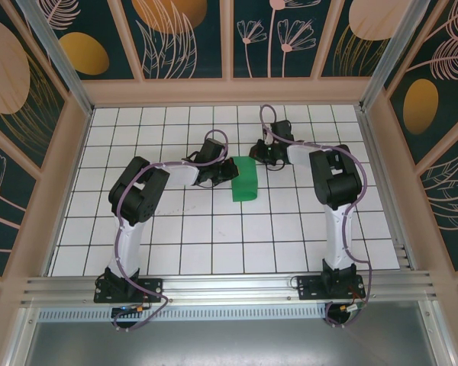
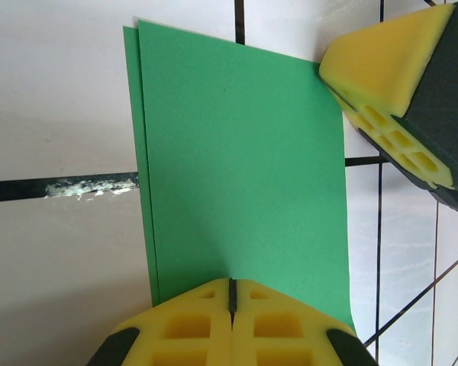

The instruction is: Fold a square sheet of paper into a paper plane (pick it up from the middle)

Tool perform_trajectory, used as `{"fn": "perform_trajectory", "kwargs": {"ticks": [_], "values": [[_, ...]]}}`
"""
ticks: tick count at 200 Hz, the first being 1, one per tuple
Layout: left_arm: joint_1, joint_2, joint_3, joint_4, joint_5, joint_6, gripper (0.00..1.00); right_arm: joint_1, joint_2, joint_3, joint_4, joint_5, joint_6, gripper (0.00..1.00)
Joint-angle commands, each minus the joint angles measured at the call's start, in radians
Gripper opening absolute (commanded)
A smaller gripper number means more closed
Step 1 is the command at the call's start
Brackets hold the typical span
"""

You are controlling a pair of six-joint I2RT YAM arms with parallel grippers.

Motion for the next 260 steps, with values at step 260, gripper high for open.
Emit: {"fn": "perform_trajectory", "kwargs": {"ticks": [260], "values": [[0.023,0.099,-0.1,-0.246,-0.168,0.032,0.0,0.046,-0.284,-0.413,-0.05,-0.136,-0.073,0.01]]}}
